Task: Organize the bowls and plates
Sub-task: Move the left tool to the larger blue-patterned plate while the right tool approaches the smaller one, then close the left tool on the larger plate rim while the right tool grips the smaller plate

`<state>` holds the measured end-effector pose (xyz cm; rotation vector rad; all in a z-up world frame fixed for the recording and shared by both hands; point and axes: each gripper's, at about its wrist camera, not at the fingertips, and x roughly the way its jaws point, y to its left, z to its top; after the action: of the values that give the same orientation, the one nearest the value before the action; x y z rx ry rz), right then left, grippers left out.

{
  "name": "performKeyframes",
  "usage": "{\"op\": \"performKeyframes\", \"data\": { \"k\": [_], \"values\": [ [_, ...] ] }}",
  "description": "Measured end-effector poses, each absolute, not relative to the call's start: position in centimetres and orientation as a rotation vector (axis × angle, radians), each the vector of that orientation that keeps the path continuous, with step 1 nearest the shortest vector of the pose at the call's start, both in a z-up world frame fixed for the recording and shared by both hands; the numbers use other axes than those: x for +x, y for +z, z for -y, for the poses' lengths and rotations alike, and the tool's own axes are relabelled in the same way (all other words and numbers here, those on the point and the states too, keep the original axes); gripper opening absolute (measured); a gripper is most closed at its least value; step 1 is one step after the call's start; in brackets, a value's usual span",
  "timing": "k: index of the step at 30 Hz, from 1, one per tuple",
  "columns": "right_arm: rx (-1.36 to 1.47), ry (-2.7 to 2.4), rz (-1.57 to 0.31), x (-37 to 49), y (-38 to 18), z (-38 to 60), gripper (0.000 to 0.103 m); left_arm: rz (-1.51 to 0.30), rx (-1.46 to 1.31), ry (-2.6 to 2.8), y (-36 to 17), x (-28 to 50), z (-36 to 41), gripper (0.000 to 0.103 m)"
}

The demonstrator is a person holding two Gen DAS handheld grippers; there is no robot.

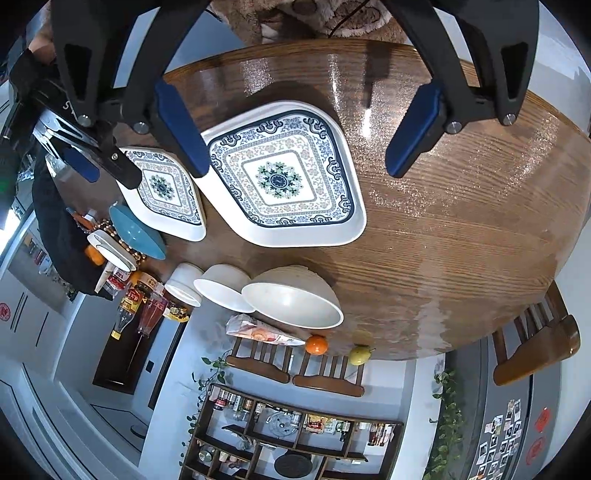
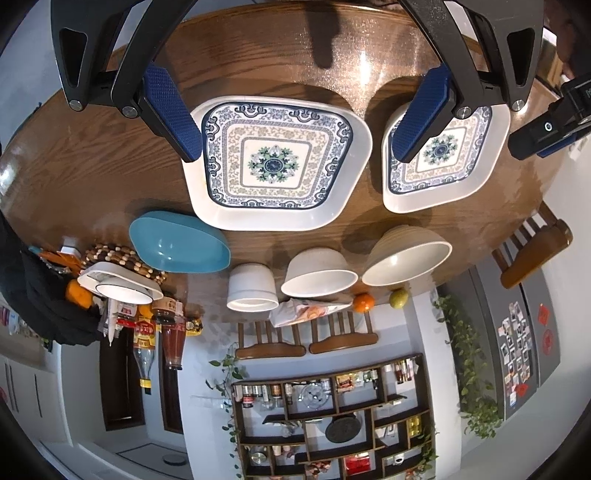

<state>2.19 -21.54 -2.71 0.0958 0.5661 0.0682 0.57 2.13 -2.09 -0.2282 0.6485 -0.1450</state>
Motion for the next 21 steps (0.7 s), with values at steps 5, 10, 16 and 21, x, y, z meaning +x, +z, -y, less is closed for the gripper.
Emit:
{"op": "performKeyframes", "data": {
  "k": [5, 10, 16, 21],
  "values": [
    [0.117, 0.093, -0.549, 2.3, -2.5, 21.7, 0.103, -0.64, -0.232, -0.146, -1.9, 0.5, -2.3, 0.077],
    [0.127, 0.137, -0.54, 2.7, -2.3, 21.7, 0.083, -0.647, -0.264, -0.152, -2.0, 0.7, -2.6, 0.069],
    [0.206, 0.368, -0.557, 4.9, -0.7, 21.4, 0.038, -0.706, -0.312, -0.184, -2.7, 1.7, -3.0, 0.056],
    [0.178, 0.493, -0.675, 8.5, -0.9, 18.3, 0.038, -0.756, -0.329, -0.181, -3.6, 2.6, -3.0, 0.05]
  ]
}}
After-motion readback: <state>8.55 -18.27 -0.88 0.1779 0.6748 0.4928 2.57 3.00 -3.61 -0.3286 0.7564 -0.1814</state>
